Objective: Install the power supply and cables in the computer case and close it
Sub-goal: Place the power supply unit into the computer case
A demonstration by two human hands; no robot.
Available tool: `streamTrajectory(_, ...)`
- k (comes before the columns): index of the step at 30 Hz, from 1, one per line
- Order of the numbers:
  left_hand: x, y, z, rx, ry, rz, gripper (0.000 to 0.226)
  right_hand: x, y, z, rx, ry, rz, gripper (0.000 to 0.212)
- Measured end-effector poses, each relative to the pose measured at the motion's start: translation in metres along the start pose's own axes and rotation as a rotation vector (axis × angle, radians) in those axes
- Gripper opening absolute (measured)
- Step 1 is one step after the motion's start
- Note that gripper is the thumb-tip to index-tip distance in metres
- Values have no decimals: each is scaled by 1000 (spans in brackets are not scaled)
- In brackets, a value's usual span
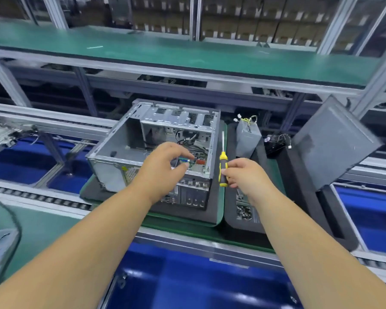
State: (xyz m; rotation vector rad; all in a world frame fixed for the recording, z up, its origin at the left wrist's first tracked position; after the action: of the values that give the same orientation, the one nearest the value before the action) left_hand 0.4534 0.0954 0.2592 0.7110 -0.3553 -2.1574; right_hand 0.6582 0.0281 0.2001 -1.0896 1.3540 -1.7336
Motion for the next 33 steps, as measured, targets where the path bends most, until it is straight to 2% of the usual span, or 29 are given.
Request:
streamTrajectory(8, -22, -2, -40, 65, -131, 79, 26, -41, 70, 27, 159, 35, -211, 21)
streamTrajectory(12, -38, -5, -56, 78, -173, 51, 20, -61, 107, 27, 258, 69, -278, 13)
streamTrajectory(16, -56, -14, -66, 41, -218, 26, 19, -71, 131, 19, 409, 71, -323, 18)
streamTrajectory(27, -86, -31, -71, 121, -277, -63, 21, -71, 141, 16, 600, 200, -350, 12)
streamTrajectory(33, -100, -33, -67, 203, -315, -99, 20, -68, 136, 14, 654, 243, -390, 24)
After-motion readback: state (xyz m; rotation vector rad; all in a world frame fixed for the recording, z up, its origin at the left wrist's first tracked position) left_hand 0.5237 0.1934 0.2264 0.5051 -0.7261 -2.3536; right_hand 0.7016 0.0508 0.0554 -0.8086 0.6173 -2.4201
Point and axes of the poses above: each hand's wrist, its own x-axis away from the middle knuckle, its own z-axis out of the back of the hand, y = z × x, the point moved 9 cm from there along -x, towards the middle knuckle, and after that the axes turned 15 degrees about -x, right-handed, at the moved point
